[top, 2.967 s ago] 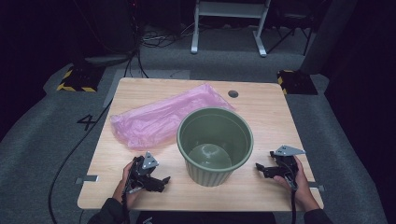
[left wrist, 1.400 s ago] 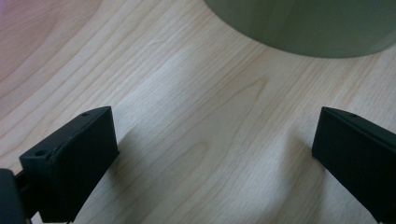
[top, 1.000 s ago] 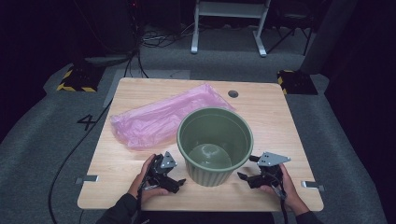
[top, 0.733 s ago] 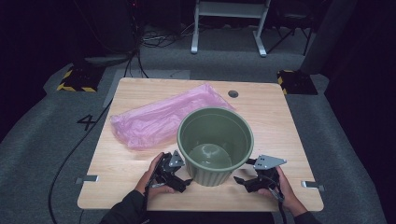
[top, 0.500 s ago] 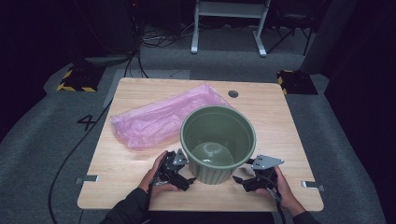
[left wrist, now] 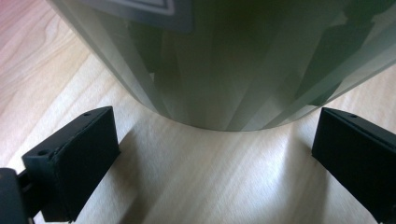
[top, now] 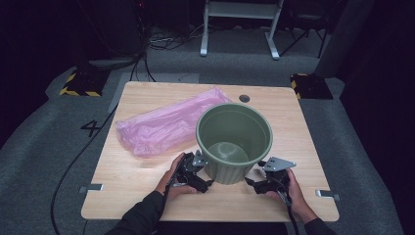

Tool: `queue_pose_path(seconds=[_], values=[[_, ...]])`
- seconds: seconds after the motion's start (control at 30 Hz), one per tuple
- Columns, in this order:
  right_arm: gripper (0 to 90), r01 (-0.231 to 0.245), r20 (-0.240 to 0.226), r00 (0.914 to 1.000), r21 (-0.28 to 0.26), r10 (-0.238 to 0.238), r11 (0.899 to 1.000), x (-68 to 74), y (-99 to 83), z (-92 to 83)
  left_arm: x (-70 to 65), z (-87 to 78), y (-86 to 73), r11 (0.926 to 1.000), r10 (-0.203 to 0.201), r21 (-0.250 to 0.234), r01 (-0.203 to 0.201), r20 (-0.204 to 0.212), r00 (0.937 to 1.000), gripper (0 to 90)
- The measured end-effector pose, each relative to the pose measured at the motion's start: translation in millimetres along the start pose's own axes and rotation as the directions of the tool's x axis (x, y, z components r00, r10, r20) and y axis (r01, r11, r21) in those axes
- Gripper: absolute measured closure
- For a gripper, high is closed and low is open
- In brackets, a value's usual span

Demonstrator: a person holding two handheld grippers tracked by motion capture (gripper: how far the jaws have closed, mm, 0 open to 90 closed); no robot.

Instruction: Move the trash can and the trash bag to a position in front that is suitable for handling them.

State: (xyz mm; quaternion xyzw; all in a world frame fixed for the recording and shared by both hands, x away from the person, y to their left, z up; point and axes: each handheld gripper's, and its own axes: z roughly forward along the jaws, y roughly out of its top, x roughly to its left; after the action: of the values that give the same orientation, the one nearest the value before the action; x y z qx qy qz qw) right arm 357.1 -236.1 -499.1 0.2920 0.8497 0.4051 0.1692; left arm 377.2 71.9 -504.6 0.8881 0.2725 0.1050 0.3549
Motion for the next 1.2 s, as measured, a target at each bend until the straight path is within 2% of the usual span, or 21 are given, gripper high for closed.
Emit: queue_pose_path(seconds=[0.23, 0.4, 0.63, 0.97, 1.2], values=[[18.3, -0.019, 0.043, 0.9989, 0.013, 0.019, 1.0, -4.2, 5.1, 6.7, 3.9, 8.1, 9.2, 1.0, -0.009, 0.004, 0.009, -0.009, 0.9999, 0.2], [18.3, -0.031, 0.039, 0.9988, 0.009, 0.031, 0.999, -7.5, 10.1, 9.9, 8.6, 15.0, 16.8, 0.9997, -0.023, 0.004, 0.023, -0.027, 0.9994, 0.6], [18.4, -0.04, 0.047, 0.9981, 0.008, 0.039, 0.999, -9.9, 15.5, 15.5, 15.7, 23.0, 25.6, 0.9997, -0.023, 0.003, 0.023, -0.028, 0.9993, 1.0], [18.6, -0.09, 0.086, 0.9922, -0.004, 0.09, 0.996, -21.8, 21.8, 22.1, 29.8, 36.3, 39.9, 0.9993, -0.037, 0.002, 0.037, -0.038, 0.9986, 1.2], [20.2, -0.086, 0.107, 0.9905, -0.012, 0.087, 0.996, -29.7, 27.5, 28.0, 38.9, 41.7, 45.9, 0.9989, -0.046, 0.0, 0.046, -0.043, 0.998, 1.6]])
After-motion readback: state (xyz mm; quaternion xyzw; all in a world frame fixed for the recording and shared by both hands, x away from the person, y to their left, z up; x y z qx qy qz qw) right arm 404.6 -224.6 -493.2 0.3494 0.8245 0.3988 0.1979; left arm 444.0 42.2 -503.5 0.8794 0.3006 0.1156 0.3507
